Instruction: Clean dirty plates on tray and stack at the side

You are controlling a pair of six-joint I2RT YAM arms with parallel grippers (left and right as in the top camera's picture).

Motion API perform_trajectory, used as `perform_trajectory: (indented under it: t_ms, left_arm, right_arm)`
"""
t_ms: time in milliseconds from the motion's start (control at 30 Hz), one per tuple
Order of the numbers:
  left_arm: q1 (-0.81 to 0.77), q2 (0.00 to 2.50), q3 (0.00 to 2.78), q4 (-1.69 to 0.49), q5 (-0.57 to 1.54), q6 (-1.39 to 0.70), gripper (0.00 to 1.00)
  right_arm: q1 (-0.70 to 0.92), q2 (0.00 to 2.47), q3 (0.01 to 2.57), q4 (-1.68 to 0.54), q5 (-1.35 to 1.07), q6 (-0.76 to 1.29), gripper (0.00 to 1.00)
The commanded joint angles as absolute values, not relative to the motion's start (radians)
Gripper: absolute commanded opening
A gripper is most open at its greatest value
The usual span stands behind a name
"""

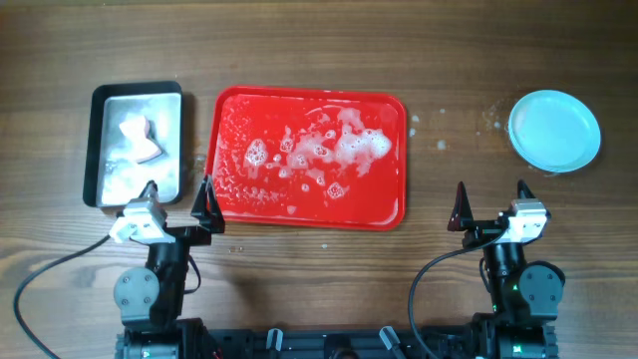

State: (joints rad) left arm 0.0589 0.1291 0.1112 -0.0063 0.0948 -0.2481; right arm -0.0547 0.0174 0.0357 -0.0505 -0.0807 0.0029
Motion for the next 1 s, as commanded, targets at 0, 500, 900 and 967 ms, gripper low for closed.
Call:
perform_trajectory:
  t_ms: [0, 500, 900, 967]
  left_arm:
    - [0.048, 0.043, 0.051, 0.009, 0.088, -0.246, 1.0]
    - [0.047, 0.006, 0.006, -0.072, 0.077, -0.239, 1.0]
    - [0.047, 0.007, 0.006, -0.072, 0.077, -0.239, 1.0]
    - [0.047, 0.007, 0.006, -0.072, 0.077, -0.239, 1.0]
  right_arm:
    - [-0.05, 0.009, 0.028, -0.046, -0.07, 0.003, 1.0]
    - [-0.05, 0.009, 0.028, -0.046, -0.07, 0.003, 1.0]
    - [-0.05, 0.009, 0.028, -0.046, -0.07, 0.003, 1.0]
    - [-0.05, 0.009, 0.028, -0.046, -0.07, 0.004, 1.0]
